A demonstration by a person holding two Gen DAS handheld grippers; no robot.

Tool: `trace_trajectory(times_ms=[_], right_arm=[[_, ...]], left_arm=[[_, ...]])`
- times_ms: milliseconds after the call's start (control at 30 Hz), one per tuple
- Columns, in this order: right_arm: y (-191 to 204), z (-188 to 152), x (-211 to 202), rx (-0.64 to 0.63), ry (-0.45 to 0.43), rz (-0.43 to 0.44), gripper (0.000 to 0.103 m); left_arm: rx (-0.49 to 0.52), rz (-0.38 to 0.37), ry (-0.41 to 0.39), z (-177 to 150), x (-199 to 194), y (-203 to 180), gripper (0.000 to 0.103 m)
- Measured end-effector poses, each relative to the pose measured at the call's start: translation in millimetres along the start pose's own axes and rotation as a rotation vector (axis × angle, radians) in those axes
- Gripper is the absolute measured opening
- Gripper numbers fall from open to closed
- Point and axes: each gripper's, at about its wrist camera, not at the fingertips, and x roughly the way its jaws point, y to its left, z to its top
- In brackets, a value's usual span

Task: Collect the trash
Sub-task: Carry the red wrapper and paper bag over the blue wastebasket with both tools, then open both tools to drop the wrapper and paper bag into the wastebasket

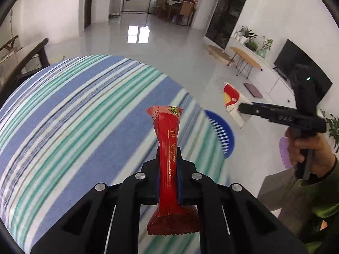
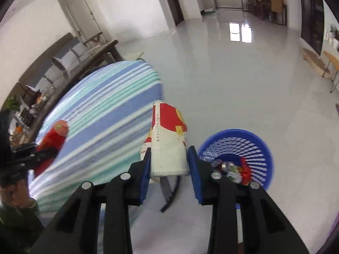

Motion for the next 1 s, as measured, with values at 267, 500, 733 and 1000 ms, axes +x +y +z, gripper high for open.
trace_trajectory(times_ms=[267, 500, 733, 1000], right_arm=[[-113.5, -27.2, 32.9, 0.109, 0.040, -0.111, 0.033], [-169.1, -34.9, 84.4, 0.185, 0.067, -0.112, 0.034], [-200.6, -53.6, 119.2, 0.279, 0.083, -0.100, 0.079], [-191.1, -49.7, 40.8, 0.267, -0.034, -0.175, 0.092]], left_arm=[[0.055, -0.138, 0.096, 32.6, 104.2, -136.7, 0.009], [0.010, -0.072, 0.186, 38.0, 239.6, -153.5, 0.009], [0.001, -0.026, 0.213, 26.9, 306.6, -137.9, 0.047], [0.060, 0.002, 0.051, 34.1, 226.5, -160.2, 0.089]])
